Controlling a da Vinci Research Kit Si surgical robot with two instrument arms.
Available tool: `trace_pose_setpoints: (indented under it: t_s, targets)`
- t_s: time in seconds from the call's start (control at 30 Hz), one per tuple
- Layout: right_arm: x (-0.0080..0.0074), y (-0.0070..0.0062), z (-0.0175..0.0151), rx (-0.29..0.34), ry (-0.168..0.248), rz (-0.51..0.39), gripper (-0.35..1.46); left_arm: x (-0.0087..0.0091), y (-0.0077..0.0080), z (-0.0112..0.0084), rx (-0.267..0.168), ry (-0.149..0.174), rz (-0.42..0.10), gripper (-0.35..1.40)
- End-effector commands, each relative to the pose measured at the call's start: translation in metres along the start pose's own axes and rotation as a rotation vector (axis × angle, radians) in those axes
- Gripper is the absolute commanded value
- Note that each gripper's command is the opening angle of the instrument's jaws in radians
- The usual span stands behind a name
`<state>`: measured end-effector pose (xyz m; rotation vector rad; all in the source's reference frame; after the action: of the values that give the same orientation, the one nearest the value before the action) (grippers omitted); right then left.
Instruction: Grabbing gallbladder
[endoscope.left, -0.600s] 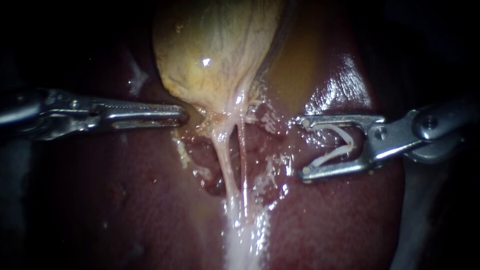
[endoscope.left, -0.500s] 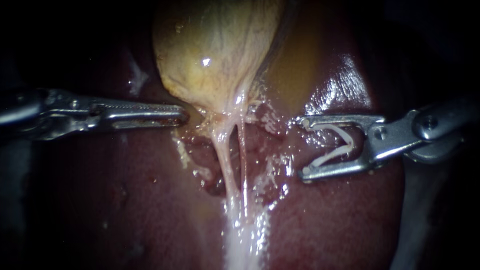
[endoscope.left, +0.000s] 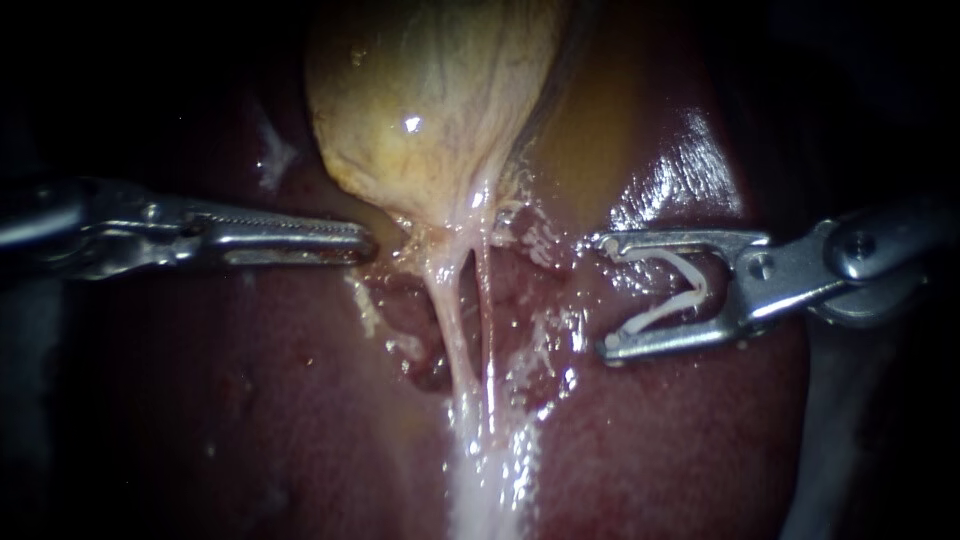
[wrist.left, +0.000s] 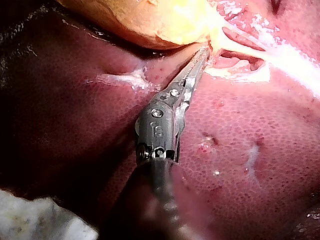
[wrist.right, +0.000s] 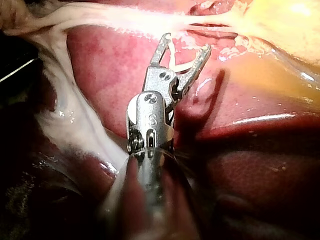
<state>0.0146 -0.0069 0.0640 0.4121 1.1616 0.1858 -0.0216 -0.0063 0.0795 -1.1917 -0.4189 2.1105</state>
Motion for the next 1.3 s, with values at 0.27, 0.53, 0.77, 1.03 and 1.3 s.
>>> trace_pose_setpoints:
  t_s: [0.27, 0.53, 0.77, 1.03, 1.3]
  targets:
    - [0.0000, 0.0000, 0.0000, 0.000, 0.000, 0.000, 0.48, 0.0004, 0.0004, -0.0001, -0.017, 0.022, 0.005, 0.52]
    - [0.0000, 0.0000, 0.0000, 0.000, 0.000, 0.000, 0.48, 0.0008, 0.0010, 0.0003, -0.027, 0.021, 0.004, 0.52]
    - [0.0000, 0.0000, 0.0000, 0.000, 0.000, 0.000, 0.48, 0.0013, 0.0013, 0.0019, -0.037, 0.020, 0.004, 0.51]
    - [0.0000, 0.0000, 0.0001, 0.000, 0.000, 0.000, 0.48, 0.0015, 0.0019, 0.0044, -0.046, 0.019, 0.009, 0.44]
    - [0.0001, 0.0000, 0.0001, -0.001, 0.000, 0.000, 0.48, 0.0008, 0.0023, 0.0056, -0.053, 0.018, 0.018, 0.32]
